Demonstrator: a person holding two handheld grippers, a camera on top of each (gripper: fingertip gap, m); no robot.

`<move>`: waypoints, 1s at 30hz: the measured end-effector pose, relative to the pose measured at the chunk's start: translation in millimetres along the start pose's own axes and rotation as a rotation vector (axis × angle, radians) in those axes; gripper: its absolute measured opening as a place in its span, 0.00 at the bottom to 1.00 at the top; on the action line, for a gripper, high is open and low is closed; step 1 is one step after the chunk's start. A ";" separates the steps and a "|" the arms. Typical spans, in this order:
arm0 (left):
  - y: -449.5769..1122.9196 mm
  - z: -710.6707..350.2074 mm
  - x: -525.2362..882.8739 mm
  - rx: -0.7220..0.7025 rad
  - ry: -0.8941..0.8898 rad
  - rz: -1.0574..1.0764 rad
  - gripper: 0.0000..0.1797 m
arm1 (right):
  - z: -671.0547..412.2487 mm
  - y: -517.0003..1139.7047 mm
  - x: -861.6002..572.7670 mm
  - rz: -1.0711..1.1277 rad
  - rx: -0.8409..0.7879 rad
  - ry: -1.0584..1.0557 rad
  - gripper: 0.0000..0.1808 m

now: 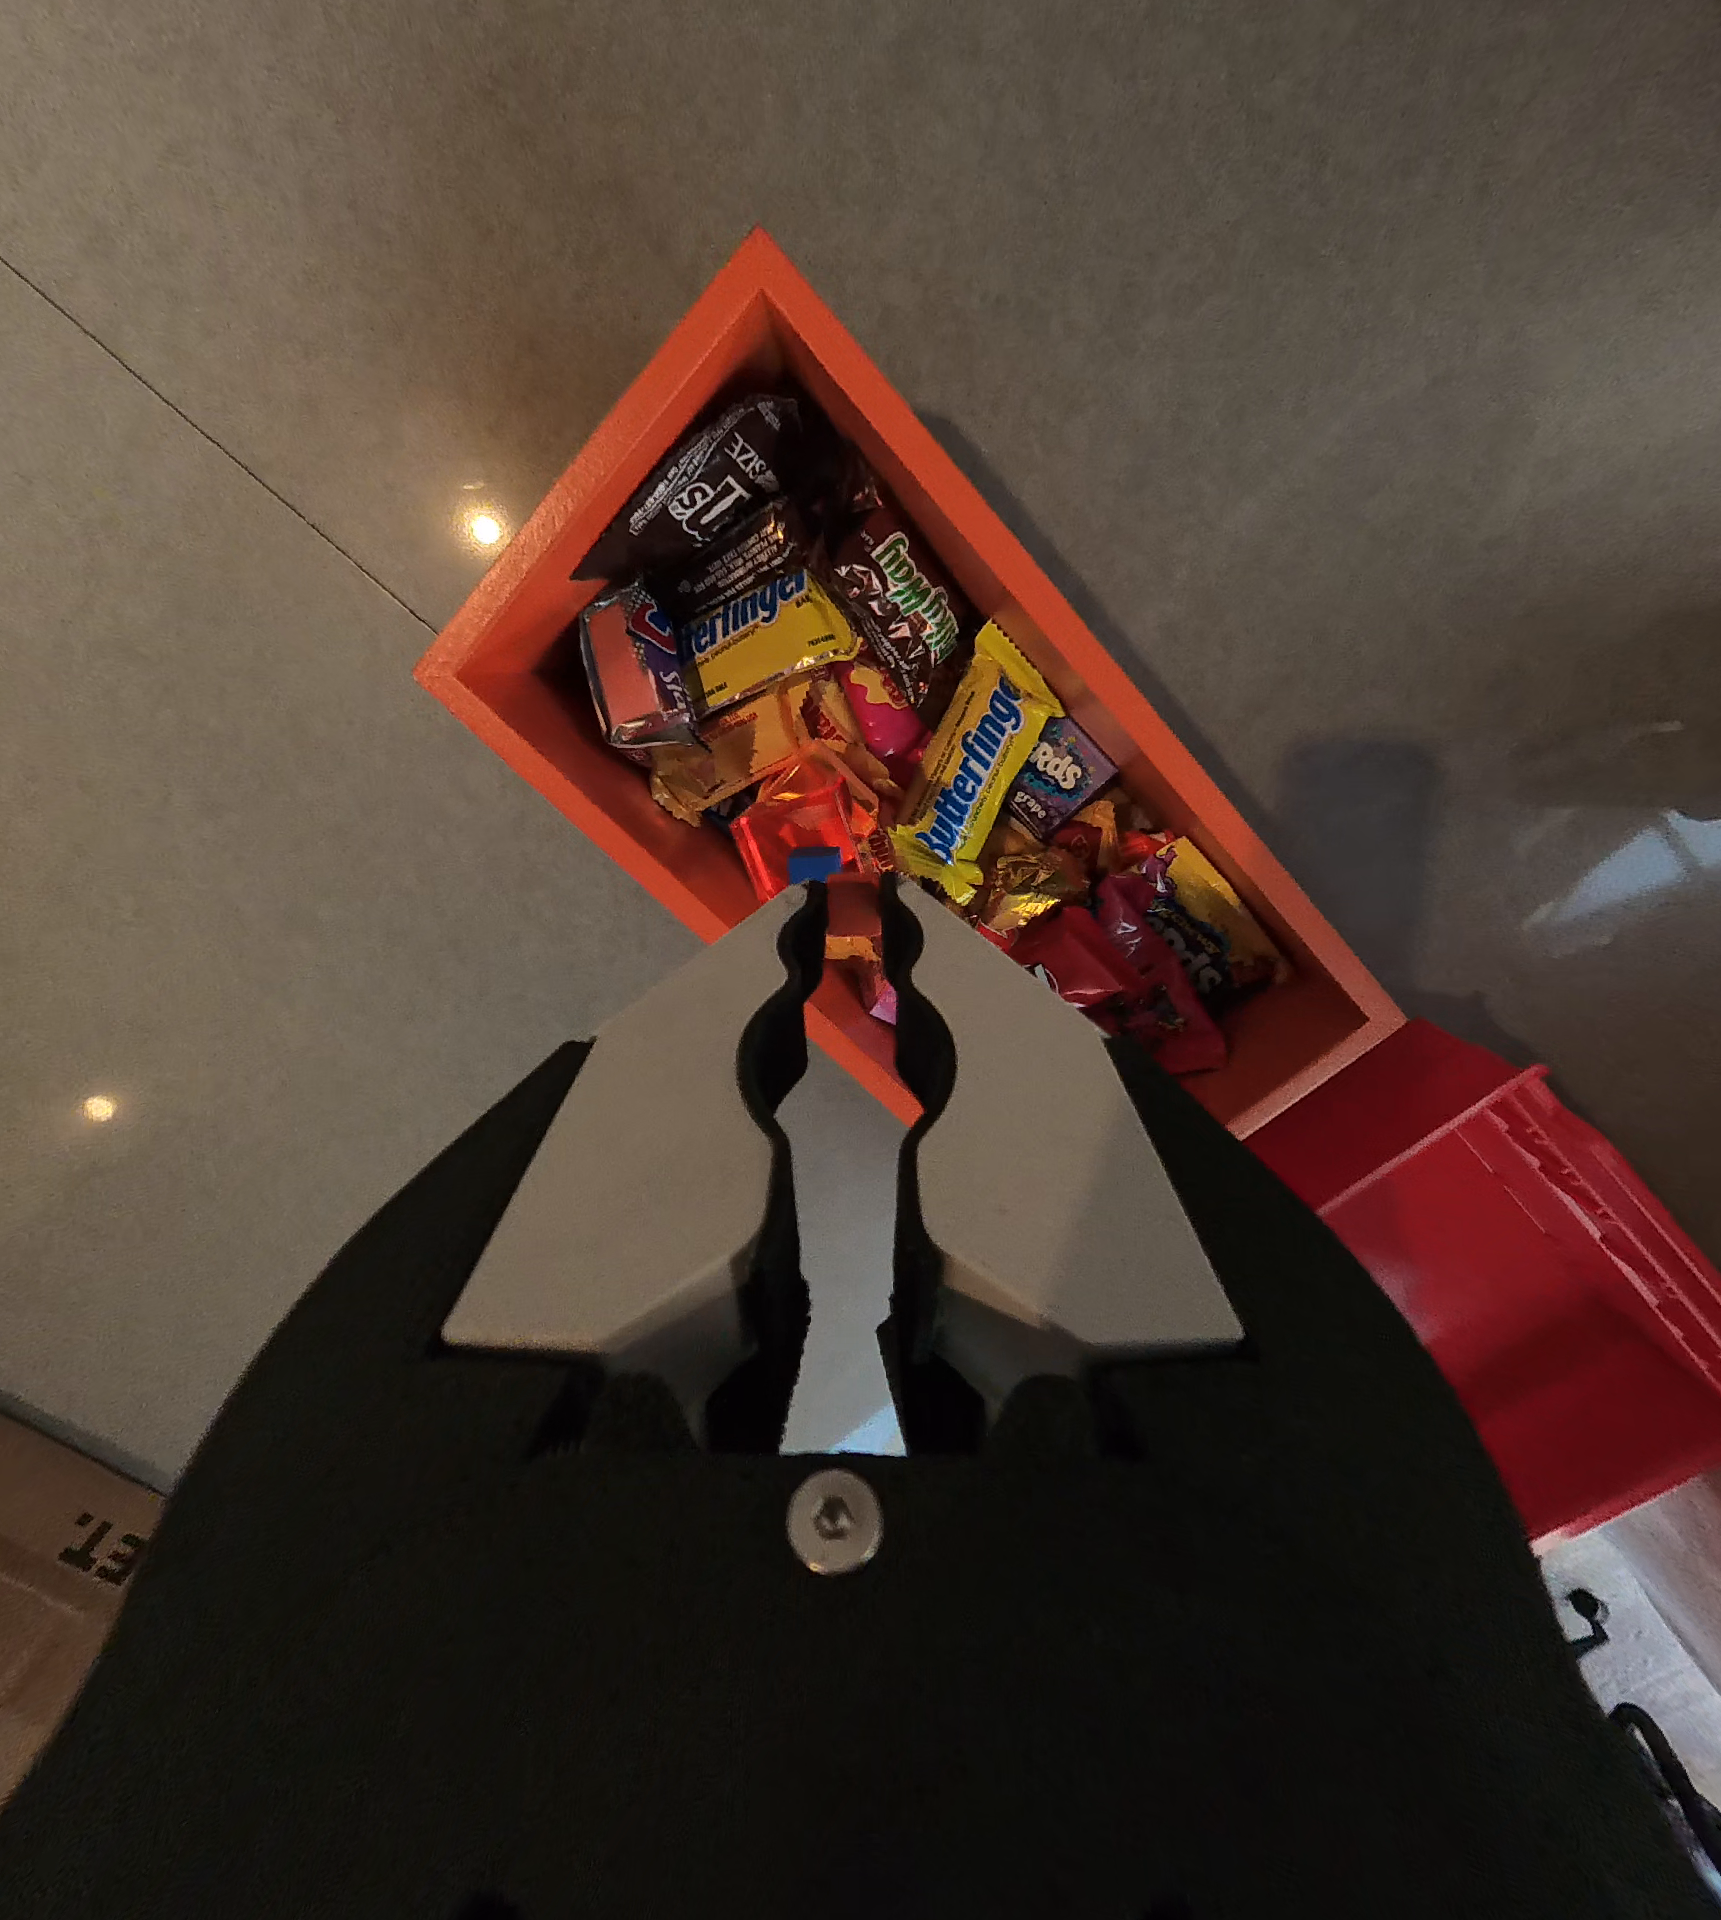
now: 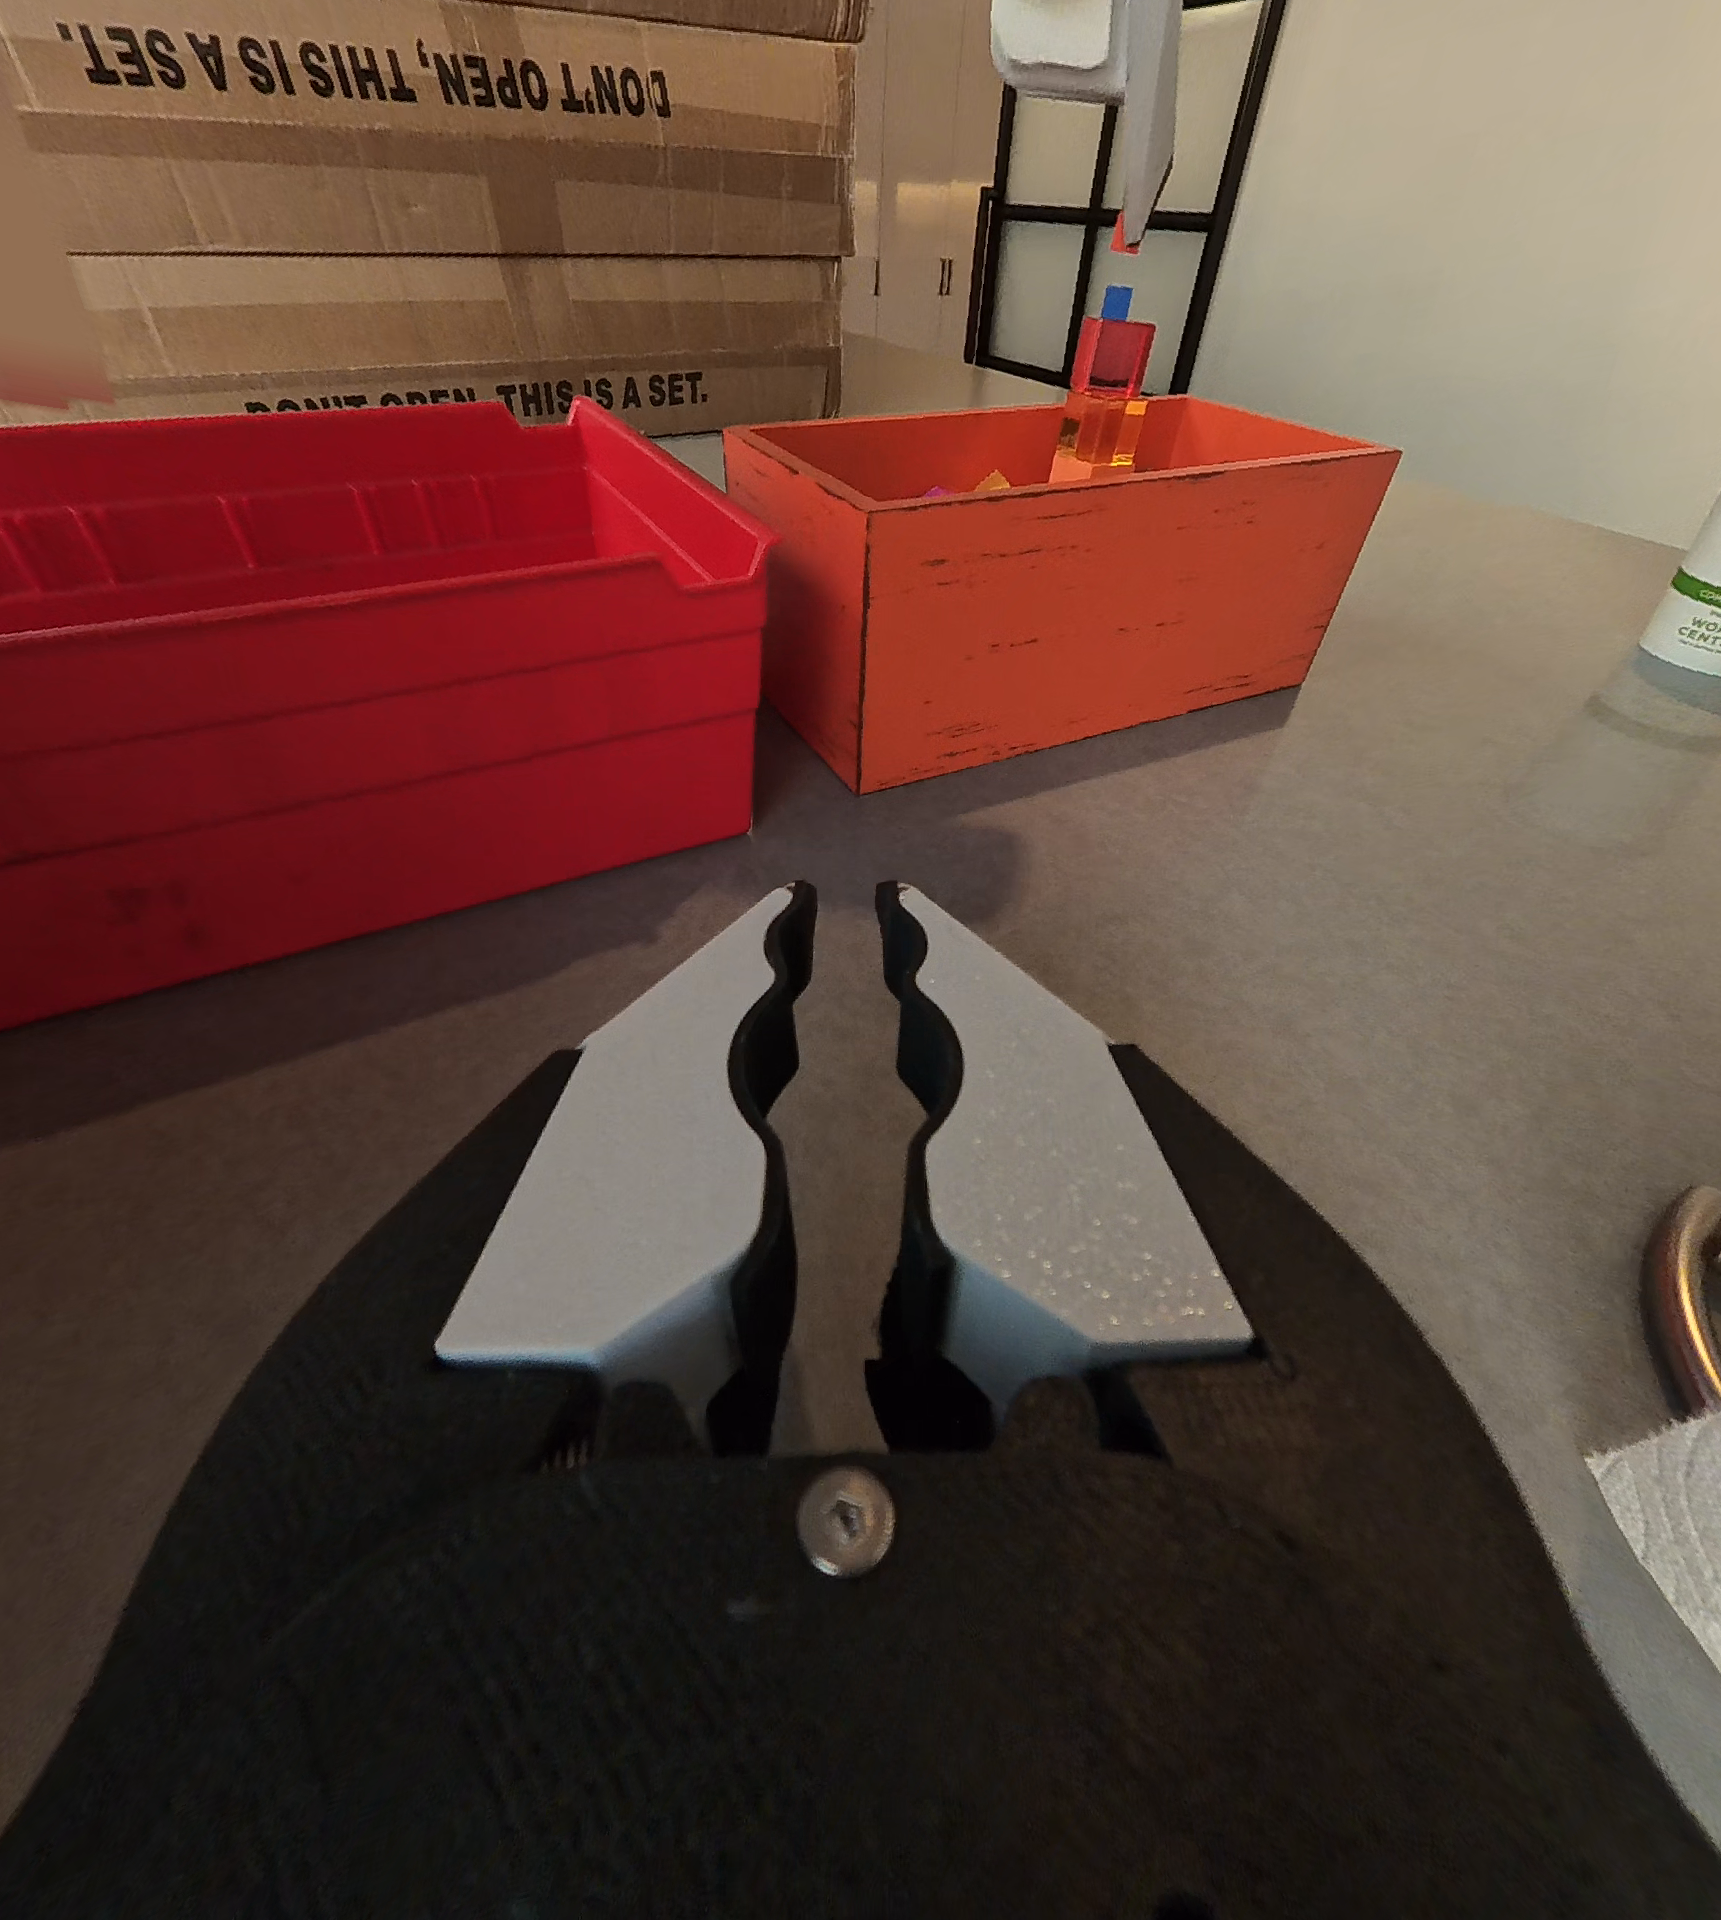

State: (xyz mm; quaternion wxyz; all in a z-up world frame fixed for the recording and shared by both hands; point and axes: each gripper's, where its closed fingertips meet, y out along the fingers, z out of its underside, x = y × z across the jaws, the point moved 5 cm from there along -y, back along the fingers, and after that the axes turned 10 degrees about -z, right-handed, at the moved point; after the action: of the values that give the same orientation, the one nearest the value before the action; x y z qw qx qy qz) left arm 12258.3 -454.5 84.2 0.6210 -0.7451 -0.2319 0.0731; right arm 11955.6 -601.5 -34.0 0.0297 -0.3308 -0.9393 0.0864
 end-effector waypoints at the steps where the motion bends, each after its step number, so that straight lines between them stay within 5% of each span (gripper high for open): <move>1: -0.3 -0.5 0.2 -0.002 0.001 0.001 0.05 | 0.2 0.0 -0.4 -0.002 0.000 0.005 0.06; 30: 7.9 1.0 7.0 -0.015 -0.014 0.003 0.05 | -1.0 -0.8 0.7 -0.025 -0.016 0.016 0.06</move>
State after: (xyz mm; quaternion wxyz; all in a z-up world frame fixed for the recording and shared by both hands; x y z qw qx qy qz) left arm 12266.2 -451.6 77.7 0.6139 -0.7494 -0.2357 0.0776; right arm 11954.6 -601.5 -32.8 0.0353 -0.3200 -0.9437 0.0758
